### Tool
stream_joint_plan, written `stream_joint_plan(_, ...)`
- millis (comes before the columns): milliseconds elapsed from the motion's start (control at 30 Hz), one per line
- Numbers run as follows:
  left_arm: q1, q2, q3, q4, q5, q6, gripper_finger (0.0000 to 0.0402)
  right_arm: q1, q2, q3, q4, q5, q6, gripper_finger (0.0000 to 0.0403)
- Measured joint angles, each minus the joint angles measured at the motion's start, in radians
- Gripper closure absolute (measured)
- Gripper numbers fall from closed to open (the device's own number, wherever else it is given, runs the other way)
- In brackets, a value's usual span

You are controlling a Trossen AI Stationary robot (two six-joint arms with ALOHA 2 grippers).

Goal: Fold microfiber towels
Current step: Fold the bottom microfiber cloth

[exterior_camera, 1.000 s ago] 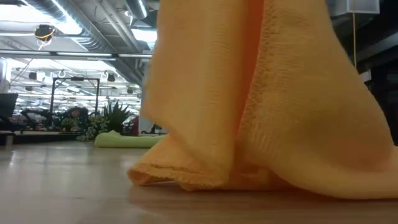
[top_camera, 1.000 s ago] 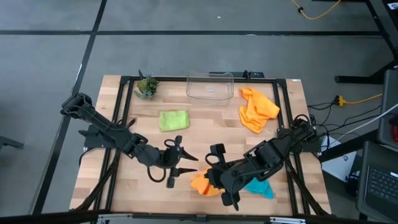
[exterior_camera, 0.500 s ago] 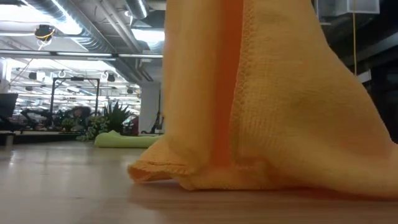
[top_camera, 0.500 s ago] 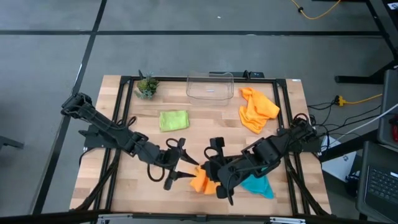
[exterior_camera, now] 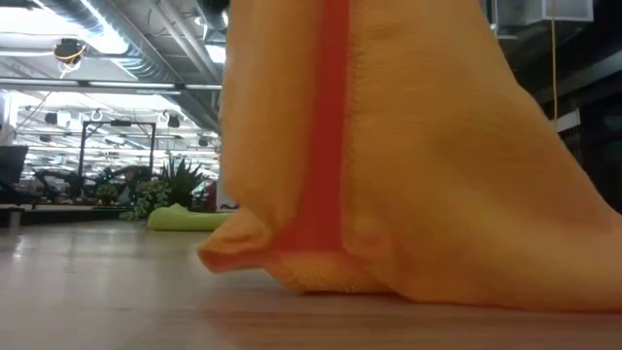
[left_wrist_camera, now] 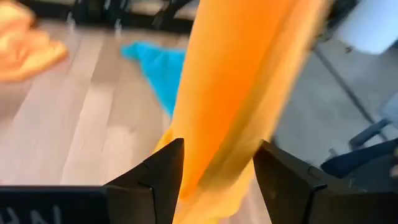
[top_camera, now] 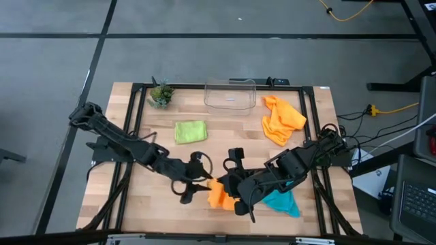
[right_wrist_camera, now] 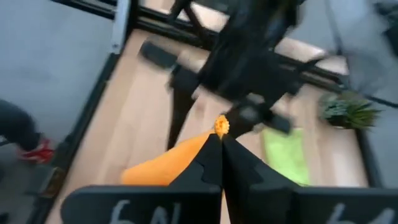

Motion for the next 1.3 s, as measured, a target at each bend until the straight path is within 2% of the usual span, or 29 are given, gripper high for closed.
stream_joint_plan(133,-0.005,0.052,-0.002,-0.009,0.001,-0.028,0.0223,0.0,0.0,0.0,0.003,0.067,-0.027,0.0402)
stream_joint_plan(300,-0.023,0.106,-0.001,-0.044,0.008,-0.053,0.0223,0.007,-0.004,0.0,-0.002,0.066,-0.022,0.0402)
stream_joint_plan(533,-0.048,0.153,-0.002,-0.174,0.015,-0.147,0.0224,0.028,-0.019,0.0,-0.002,0.07,-0.018,0.0402)
stream_joint_plan(1067,-0.055,0.196,-0.001,-0.171,-0.006,-0.158,0.0224,0.034,-0.02,0.0,-0.008,0.069,-0.016,0.0402)
stream_joint_plan(1300,-0.052,0.219,-0.001,-0.163,-0.091,-0.151,0.0224,0.034,-0.02,0.0,-0.009,0.069,-0.015,0.0402)
